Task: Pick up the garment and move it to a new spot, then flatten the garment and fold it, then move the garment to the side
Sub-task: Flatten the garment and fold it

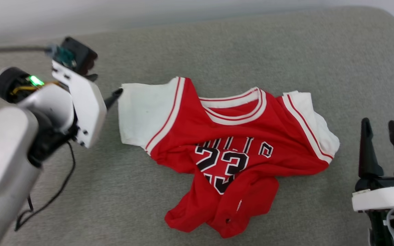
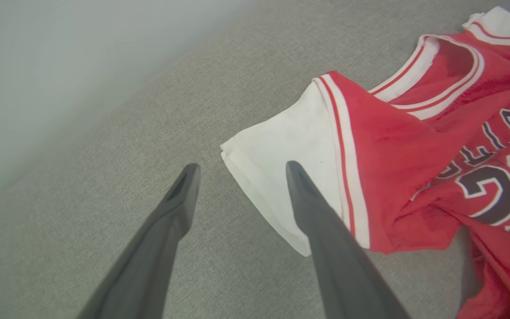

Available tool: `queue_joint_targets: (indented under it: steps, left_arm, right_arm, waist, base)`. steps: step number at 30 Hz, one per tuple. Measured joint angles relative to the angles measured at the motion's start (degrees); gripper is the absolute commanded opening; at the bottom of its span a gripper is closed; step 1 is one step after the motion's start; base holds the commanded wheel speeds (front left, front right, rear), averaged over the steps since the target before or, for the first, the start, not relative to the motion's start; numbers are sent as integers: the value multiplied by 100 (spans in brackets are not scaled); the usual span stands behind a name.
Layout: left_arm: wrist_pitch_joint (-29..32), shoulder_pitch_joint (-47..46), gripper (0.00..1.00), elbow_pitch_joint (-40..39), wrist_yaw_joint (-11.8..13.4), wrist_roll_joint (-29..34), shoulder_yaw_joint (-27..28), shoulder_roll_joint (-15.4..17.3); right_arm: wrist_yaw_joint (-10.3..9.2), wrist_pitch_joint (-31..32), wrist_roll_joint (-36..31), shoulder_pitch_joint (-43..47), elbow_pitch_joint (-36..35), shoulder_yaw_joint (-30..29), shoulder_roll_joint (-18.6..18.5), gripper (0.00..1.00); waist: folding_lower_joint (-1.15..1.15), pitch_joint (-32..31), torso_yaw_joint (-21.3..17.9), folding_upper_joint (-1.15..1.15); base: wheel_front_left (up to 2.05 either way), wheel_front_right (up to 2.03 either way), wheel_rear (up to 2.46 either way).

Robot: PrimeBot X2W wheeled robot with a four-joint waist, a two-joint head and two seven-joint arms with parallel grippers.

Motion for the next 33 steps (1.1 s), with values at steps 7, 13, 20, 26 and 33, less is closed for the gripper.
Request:
queue_joint_targets:
  steps: [7, 13, 20, 26, 33]
  left_arm:
    - [1578, -1163, 100, 580, 0, -1084, -695, 480]
    - [2033, -1832, 100, 1002, 0, -1356, -1036, 678]
    - [2101, -2104, 100, 1505, 0, -1389, -1257, 678]
    - [2076, -2092, 100, 1730, 0, -1497, -1439, 699]
    - [1588, -1862, 0, 1996, 0, -1722, -1403, 554]
  right_arm:
    - [0, -230, 108, -174, 401, 257, 27, 100]
    - [0, -485, 238, -318, 846, 553, 34, 100]
    - [0, -713, 301, -560, 1145, 751, 35, 100]
    - [0, -797, 368, -636, 1227, 772, 35, 100]
    - [0, -814, 189, -656, 1240, 651, 36, 100]
  waist:
    - [0, 497, -384, 0]
    - [0, 937, -639, 0]
    - [1, 1278, -900, 0]
    - [0, 1372, -1006, 0]
    - [0, 1213, -890, 0]
  base:
    - [0, 0, 0]
    - [0, 0, 0]
    - [0, 0, 0]
    - [0, 0, 0]
    - [0, 0, 0]
